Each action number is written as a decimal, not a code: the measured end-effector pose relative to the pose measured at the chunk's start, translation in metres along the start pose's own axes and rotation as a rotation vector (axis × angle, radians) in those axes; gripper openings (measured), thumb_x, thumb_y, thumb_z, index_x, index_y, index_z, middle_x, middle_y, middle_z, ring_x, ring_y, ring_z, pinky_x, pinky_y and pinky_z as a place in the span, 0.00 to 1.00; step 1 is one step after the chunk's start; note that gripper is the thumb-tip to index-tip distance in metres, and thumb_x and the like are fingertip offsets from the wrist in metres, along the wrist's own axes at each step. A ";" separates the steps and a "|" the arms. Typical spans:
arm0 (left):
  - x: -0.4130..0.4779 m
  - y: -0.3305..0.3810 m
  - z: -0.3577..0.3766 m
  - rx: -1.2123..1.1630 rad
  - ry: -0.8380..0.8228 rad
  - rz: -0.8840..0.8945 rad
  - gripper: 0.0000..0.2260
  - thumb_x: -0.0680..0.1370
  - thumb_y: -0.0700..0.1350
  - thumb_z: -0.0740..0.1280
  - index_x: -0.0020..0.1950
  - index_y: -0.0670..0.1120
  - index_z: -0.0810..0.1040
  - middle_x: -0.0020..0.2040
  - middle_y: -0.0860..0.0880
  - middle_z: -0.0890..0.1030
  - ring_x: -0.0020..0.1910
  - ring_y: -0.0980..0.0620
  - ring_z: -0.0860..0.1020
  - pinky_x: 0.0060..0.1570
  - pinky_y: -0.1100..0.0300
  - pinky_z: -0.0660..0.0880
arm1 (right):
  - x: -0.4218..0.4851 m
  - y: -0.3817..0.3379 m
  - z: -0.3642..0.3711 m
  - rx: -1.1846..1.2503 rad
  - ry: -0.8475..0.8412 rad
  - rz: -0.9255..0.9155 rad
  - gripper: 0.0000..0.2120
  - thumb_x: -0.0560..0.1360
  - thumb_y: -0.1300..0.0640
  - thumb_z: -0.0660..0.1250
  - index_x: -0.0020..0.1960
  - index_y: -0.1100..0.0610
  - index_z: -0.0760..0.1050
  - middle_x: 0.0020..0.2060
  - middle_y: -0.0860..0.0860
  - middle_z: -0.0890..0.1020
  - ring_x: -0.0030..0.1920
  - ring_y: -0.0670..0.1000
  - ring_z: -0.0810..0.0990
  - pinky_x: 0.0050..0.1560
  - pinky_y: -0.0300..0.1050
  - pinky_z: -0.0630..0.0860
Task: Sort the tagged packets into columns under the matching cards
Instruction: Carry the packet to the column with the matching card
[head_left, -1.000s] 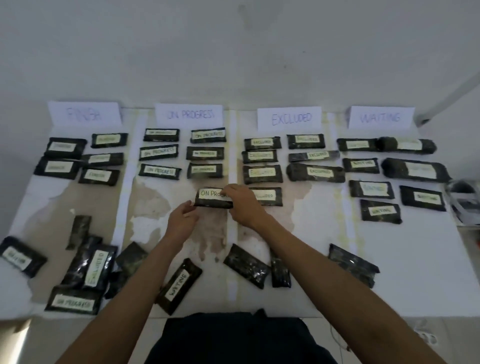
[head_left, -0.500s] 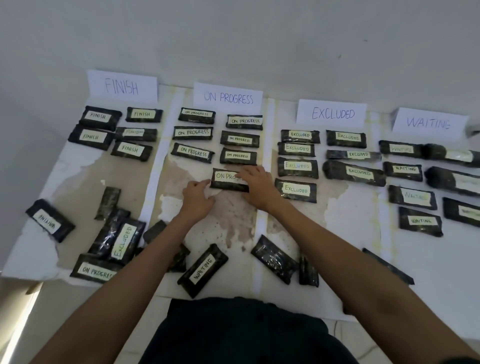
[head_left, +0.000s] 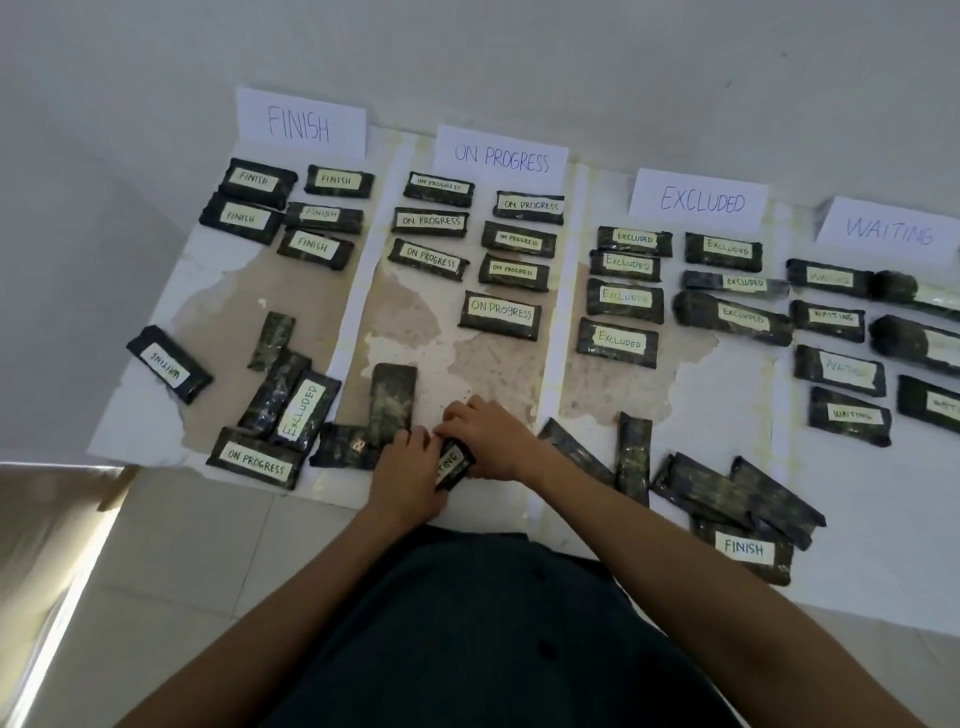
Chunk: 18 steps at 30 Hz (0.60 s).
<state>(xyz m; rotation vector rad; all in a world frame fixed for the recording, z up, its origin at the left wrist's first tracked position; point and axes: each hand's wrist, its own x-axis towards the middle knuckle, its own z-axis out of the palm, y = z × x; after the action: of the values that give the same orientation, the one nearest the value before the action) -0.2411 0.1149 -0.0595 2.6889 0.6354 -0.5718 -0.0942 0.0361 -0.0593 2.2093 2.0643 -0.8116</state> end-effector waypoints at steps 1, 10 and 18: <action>0.001 -0.001 0.000 0.035 0.020 0.011 0.28 0.55 0.49 0.77 0.51 0.41 0.76 0.44 0.43 0.77 0.41 0.42 0.76 0.35 0.53 0.74 | 0.001 0.000 -0.001 -0.031 0.002 -0.005 0.26 0.70 0.53 0.71 0.66 0.55 0.70 0.61 0.56 0.72 0.56 0.59 0.71 0.52 0.53 0.70; 0.020 0.004 -0.013 0.051 0.140 0.099 0.29 0.56 0.51 0.73 0.56 0.45 0.76 0.44 0.46 0.78 0.39 0.44 0.77 0.36 0.55 0.72 | -0.026 0.021 -0.015 0.052 0.145 0.115 0.28 0.63 0.48 0.71 0.60 0.58 0.74 0.52 0.55 0.77 0.51 0.56 0.74 0.52 0.52 0.72; 0.042 0.045 -0.043 -0.111 0.168 0.300 0.24 0.64 0.49 0.71 0.59 0.45 0.75 0.51 0.45 0.76 0.47 0.44 0.75 0.43 0.52 0.72 | -0.088 0.047 -0.023 0.140 0.352 0.189 0.26 0.64 0.53 0.74 0.61 0.58 0.75 0.51 0.56 0.76 0.49 0.57 0.73 0.50 0.50 0.71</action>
<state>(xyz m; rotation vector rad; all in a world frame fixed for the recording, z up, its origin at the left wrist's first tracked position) -0.1715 0.1084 -0.0311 2.6732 0.2842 -0.2269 -0.0422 -0.0433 -0.0224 2.7452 1.9326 -0.6040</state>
